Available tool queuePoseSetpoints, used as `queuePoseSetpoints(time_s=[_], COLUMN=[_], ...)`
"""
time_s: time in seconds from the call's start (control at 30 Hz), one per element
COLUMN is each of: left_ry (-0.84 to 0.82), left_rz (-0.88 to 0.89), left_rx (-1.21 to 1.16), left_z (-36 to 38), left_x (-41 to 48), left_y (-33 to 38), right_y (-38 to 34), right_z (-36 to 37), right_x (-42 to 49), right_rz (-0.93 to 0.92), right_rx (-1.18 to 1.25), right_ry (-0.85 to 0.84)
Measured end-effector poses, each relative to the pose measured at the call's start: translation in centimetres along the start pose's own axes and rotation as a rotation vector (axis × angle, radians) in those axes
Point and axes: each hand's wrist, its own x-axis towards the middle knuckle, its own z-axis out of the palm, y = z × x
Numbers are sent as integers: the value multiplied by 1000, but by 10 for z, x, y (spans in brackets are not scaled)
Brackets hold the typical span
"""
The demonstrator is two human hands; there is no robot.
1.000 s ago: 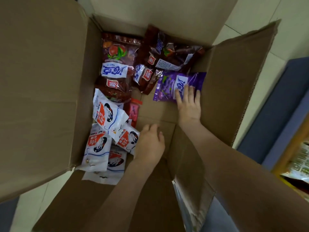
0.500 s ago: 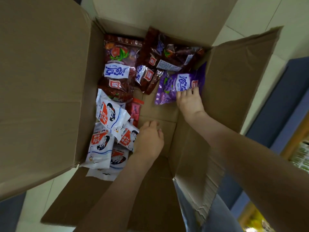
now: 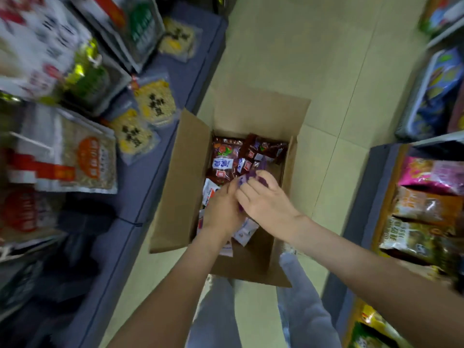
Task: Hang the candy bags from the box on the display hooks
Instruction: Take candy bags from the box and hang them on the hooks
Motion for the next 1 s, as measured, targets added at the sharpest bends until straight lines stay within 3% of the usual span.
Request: queuePoseSetpoints(time_s=[0.07, 0.2, 0.37, 0.43, 0.5, 0.57, 0.6, 0.7, 0.83, 1.0], left_ry=[76, 156, 361, 467, 573, 668, 706, 807, 993, 1157], left_rz=[16, -19, -115, -182, -243, -252, -245, -270, -239, -37], left_rx=[38, 297, 43, -50, -102, -115, -79, 8, 53, -205], left_z=[-46, -113, -162, -174, -187, -202, -208, -226, -249, -277], left_x=[-46, -134, -235, -278, -323, -369, -393, -458, -536, -625], left_y=[10, 26, 31, 32, 31, 32, 33, 30, 22, -7], right_y=[-12, -38, -72, -93, -117, -144, -158, -202, -253, -300], right_z=[-58, -153, -263, -308, -360, -408, -425, -473, -532, -608], right_x=[15, 24, 43, 50, 54, 56, 56, 54, 53, 56], right_rz=[59, 13, 67, 272, 463, 541, 528, 399, 256, 239], right_rx=[23, 14, 150, 391, 903, 1333, 1394, 1301, 1234, 1420], right_ry=[112, 122, 297, 251, 109, -81, -151, -134, 123, 256])
